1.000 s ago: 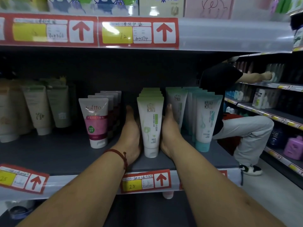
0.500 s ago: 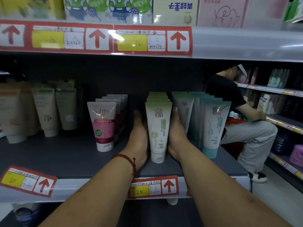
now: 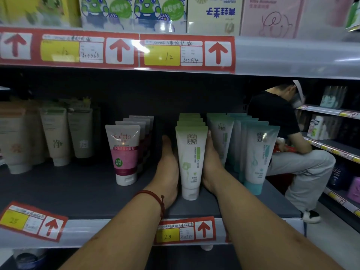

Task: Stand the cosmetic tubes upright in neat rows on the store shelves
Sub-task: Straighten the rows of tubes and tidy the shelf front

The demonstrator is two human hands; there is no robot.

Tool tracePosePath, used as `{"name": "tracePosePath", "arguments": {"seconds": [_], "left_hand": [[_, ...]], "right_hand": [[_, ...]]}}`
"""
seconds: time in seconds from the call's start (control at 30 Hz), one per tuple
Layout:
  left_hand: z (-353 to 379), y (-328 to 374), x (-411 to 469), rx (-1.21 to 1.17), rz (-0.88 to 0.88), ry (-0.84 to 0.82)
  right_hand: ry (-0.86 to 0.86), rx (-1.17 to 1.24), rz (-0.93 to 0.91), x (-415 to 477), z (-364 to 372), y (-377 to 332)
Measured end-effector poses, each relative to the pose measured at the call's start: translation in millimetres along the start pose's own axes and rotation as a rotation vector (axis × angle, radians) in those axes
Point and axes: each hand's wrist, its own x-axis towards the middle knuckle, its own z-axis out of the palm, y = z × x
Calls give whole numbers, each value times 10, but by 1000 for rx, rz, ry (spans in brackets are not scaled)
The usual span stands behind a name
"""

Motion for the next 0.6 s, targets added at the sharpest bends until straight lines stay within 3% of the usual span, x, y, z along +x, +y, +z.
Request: {"name": "tracePosePath", "arguments": {"seconds": [0.6], "left_hand": [[-16, -47, 49, 43, -7, 25]], "right_hand": [[22, 0, 11, -52, 30, -44]]}}
